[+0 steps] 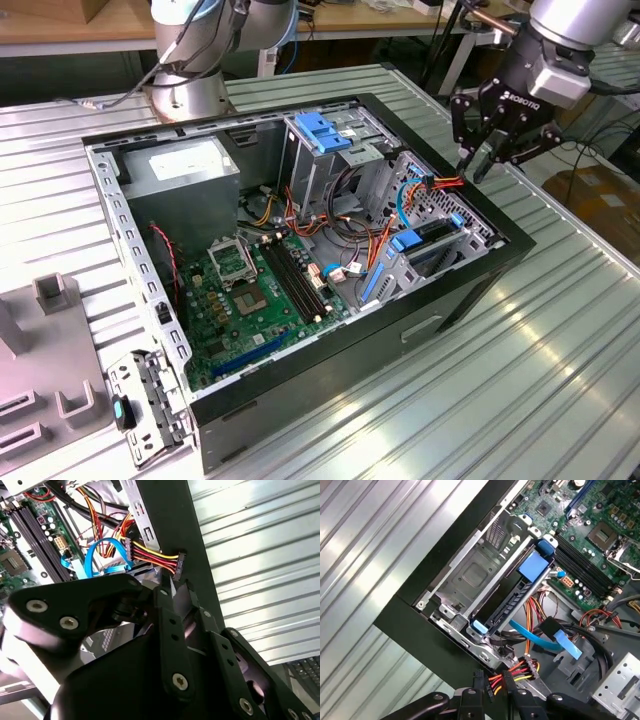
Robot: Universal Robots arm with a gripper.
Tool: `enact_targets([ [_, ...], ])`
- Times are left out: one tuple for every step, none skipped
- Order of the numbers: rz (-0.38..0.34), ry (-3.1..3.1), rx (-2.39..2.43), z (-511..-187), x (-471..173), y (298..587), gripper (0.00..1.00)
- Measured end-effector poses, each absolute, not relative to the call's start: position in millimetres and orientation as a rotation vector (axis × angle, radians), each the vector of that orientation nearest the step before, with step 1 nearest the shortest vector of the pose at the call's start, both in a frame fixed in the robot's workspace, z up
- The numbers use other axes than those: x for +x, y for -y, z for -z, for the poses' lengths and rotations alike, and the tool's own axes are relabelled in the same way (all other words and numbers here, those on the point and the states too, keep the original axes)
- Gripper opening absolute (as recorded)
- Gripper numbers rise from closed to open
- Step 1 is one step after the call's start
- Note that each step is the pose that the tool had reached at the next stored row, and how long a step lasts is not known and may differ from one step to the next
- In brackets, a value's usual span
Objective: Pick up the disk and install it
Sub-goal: 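Insert the first disk wire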
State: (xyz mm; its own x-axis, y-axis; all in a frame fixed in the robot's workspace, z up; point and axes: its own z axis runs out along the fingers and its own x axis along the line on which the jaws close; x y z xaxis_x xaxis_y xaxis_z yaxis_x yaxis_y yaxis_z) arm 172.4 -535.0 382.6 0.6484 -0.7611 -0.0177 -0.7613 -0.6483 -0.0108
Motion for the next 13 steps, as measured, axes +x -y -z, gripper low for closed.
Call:
enact_targets([
  [-0.017,-1.273,-2.853,-381.5,172.5,535.0,0.31],
  [-0.017,-1.230,-2.872,-380.7,172.5,535.0,0.31],
  [-0.017,-1.177,-2.894,-379.7,172.5,535.0,0.31],
  [-0.017,-1.153,-2.904,-379.2,172.5,535.0,0.31],
  [-0.017,-1.125,-2.915,-378.5,172.7,535.0,0.31],
  [-0.017,-1.101,-2.925,-377.7,173.2,535.0,0.31],
  [-0.017,-1.088,-2.929,-377.2,173.7,535.0,0.31],
  [-0.017,-1.077,-2.934,-376.8,175.0,534.8,0.31],
  [-0.017,-1.074,-2.935,-376.5,176.7,534.6,0.31],
  [-0.017,-1.070,-2.936,-376.1,179.1,534.0,0.31],
  [-0.017,-1.066,-2.938,-375.8,180.8,533.4,0.31],
  [-0.017,-1.057,-2.941,-375.4,181.3,533.1,0.31],
  [-0.017,-1.034,-2.949,-374.9,181.3,533.1,0.31],
])
